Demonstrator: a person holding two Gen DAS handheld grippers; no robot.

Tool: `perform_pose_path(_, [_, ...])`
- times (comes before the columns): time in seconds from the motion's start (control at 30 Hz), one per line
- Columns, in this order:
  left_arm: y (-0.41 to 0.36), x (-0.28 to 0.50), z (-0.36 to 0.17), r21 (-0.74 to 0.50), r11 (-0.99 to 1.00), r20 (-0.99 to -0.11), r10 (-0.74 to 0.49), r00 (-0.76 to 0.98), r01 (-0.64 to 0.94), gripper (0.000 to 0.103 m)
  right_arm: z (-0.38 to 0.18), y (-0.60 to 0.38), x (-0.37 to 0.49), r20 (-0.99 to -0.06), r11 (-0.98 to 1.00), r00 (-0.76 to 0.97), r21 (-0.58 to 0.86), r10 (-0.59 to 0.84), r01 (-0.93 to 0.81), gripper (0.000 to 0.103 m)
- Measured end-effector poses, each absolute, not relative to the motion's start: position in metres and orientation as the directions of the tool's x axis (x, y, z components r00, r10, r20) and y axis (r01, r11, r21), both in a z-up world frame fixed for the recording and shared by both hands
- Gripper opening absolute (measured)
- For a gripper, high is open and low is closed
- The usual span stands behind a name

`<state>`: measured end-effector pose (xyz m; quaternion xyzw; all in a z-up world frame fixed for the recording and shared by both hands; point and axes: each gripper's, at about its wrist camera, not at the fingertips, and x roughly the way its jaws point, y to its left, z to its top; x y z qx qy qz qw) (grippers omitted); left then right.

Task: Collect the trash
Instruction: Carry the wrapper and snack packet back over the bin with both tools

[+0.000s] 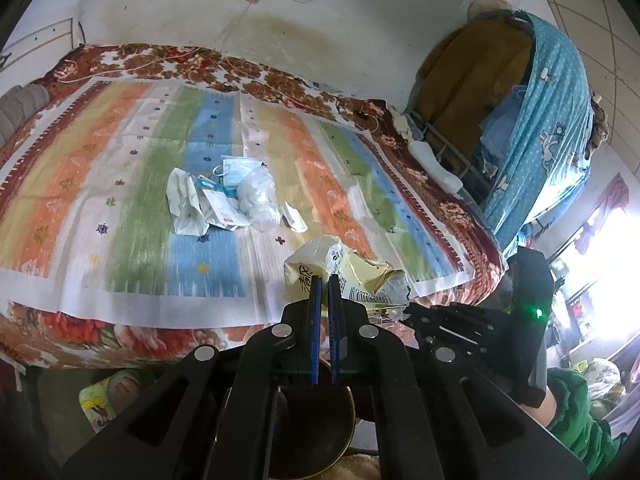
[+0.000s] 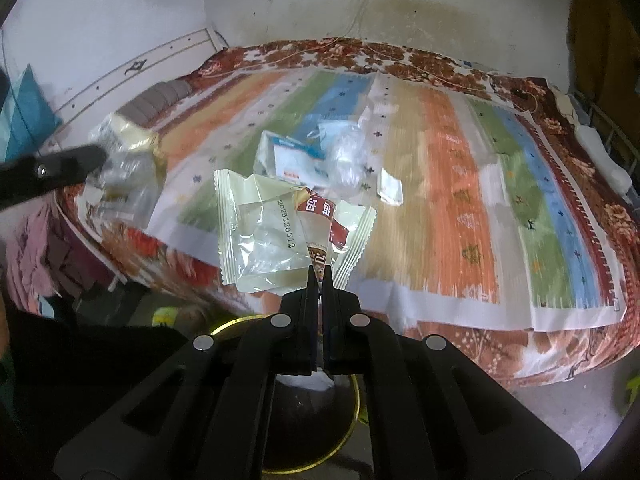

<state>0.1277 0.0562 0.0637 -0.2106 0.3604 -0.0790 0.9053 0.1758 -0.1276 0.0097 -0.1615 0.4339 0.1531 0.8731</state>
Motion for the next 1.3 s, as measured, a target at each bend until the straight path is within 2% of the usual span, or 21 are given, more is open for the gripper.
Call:
perform_pose_path(0.6, [0.03,0.117,0.035,-0.398,0.917,-0.689,-0.274,0.671,-0.034,0.003,-0.03,-0.139,0.134,-0.868,0.908,0.491,-0.141,0.079,-0.394,0.001])
perform_pose_path(0.9, [0.013,0.115,0.004,-0.359,0.929,-0.768,-0.244,0.592,-0.083,0.003,-0.06,-0.14,0.119,-0.904,0.909,0.426,-0.165,0.016,-0.384,0.001])
perform_pose_path(1.1, [0.009,0.123,-0.021,-0.338,0.93,-0.829,-0.223,0.513,-0.142,0.003,-0.086,-0.144,0.125,-0.938,0.926,0.347,-0.142,-0.013,-0.348,0.001])
perform_pose_path(1.3, [0.011,0.128,-0.035,-0.34,0.925,-0.852,-0.225,0.473,-0.173,0.003,-0.104,-0.146,0.13,-0.962,0.939,0.273,-0.099,-0.006,-0.33,0.001])
